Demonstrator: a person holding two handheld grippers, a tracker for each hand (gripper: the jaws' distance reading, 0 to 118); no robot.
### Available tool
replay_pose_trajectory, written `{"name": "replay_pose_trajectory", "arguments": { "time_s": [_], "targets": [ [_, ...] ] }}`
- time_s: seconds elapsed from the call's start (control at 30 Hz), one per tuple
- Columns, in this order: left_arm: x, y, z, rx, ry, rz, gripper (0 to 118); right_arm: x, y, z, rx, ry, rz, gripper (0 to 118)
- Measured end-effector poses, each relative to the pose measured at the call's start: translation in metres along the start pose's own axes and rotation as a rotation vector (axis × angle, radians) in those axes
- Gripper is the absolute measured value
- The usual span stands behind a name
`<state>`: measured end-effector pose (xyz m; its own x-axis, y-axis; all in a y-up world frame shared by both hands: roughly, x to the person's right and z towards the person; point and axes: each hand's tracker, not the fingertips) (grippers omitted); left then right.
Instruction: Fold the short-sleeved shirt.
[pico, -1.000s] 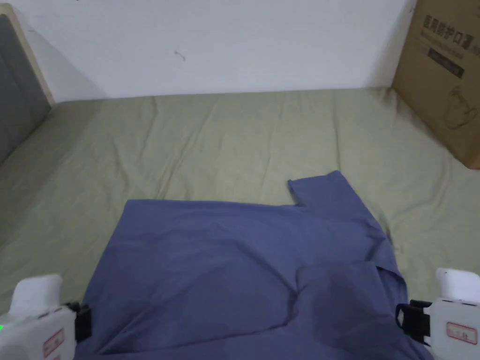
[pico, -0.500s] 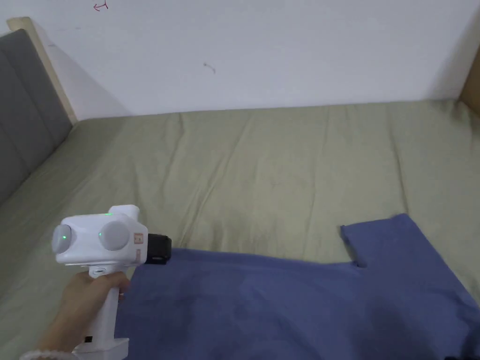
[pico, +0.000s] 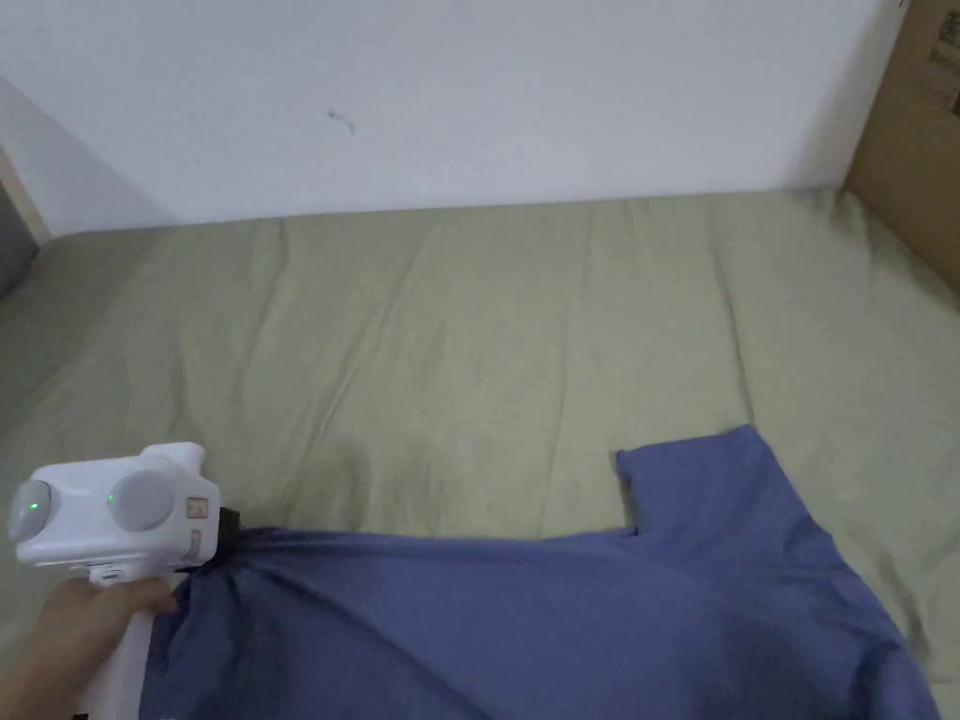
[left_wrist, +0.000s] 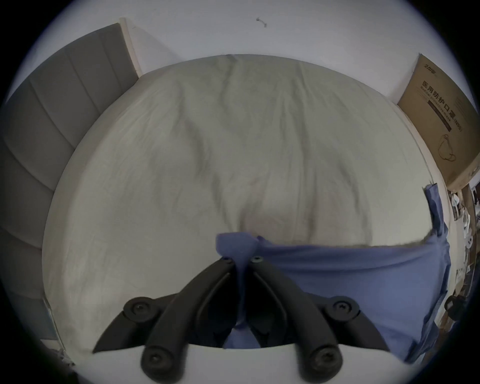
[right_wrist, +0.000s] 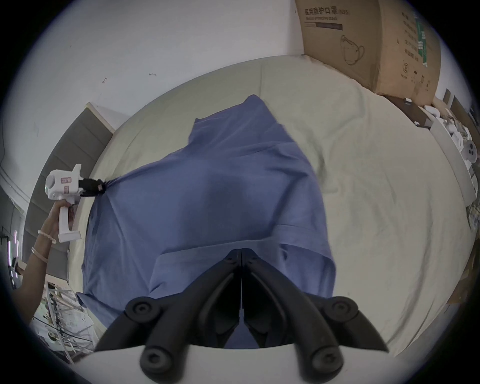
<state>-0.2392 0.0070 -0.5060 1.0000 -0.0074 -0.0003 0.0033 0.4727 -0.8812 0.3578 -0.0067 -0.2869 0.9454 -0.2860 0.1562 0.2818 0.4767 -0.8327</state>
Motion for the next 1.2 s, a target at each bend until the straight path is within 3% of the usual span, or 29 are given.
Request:
{"name": "replay_pose_trajectory", "arguments": {
  "time_s": [0.03,0.13,0.17,0.2,0.23,0.27,0.3,0.33,0.4,0.43,0.53,0.63,0.67,0.77,0.9,1.07,1.2],
  "targets": [
    [0.002,-0.001,0.002,0.001,-0.003,-0.001,3,0.002,0.005,-0.001,0.004,0.01,-0.027,1],
    [0.0,-0.002,0.01,0.025,0.001,-0.045,3,0.007,0.033,-0.006,0.018,0.006,-0.004,3],
    [-0.001,-0.002,0.017,0.026,-0.004,-0.043,3,0.008,0.049,-0.012,0.002,-0.023,0.061,16],
    [-0.002,-0.001,0.022,0.036,-0.01,-0.033,3,0.009,0.064,-0.02,-0.017,-0.032,0.095,56],
    [-0.004,0.0,0.027,0.045,-0.024,-0.014,3,0.011,0.081,-0.031,-0.041,-0.061,0.135,82],
    [-0.005,0.0,0.032,0.053,-0.039,0.007,3,-0.052,0.065,0.005,-0.042,-0.089,0.142,96],
    [-0.006,0.0,0.037,0.064,-0.043,0.018,3,-0.051,0.077,-0.004,-0.025,-0.087,0.129,97],
    [-0.007,0.001,0.042,0.067,-0.045,0.01,3,-0.047,0.091,-0.017,-0.029,-0.078,0.133,97],
    [-0.004,-0.001,0.05,0.086,-0.04,-0.01,3,-0.055,0.113,-0.035,-0.108,-0.18,0.117,97],
    [-0.003,-0.002,0.053,0.09,-0.037,-0.026,3,-0.056,0.12,-0.051,-0.143,-0.192,0.158,97],
    [-0.001,-0.003,0.059,0.097,-0.029,-0.038,3,-0.061,0.119,-0.09,-0.332,-0.14,0.193,96],
    [-0.002,-0.003,0.061,0.107,-0.026,-0.045,3,-0.078,0.119,-0.085,-0.288,-0.227,0.255,92],
    [-0.001,-0.003,0.062,0.106,-0.022,-0.054,3,-0.077,0.123,-0.08,-0.273,-0.211,0.242,81],
    [-0.002,-0.004,0.069,0.113,-0.027,-0.045,3,-0.089,0.121,-0.075,-0.252,-0.154,0.252,9],
    [-0.002,-0.005,0.089,0.127,-0.028,-0.045,3,-0.082,0.128,-0.07,-0.255,-0.153,0.186,5],
    [-0.006,0.0,0.138,0.189,-0.017,-0.058,3,-0.059,0.149,-0.011,-0.139,0.068,-0.054,5],
    [-0.008,0.007,0.19,0.268,-0.005,-0.062,3,-0.067,0.167,0.054,-0.016,0.113,-0.056,5]
  ]
}}
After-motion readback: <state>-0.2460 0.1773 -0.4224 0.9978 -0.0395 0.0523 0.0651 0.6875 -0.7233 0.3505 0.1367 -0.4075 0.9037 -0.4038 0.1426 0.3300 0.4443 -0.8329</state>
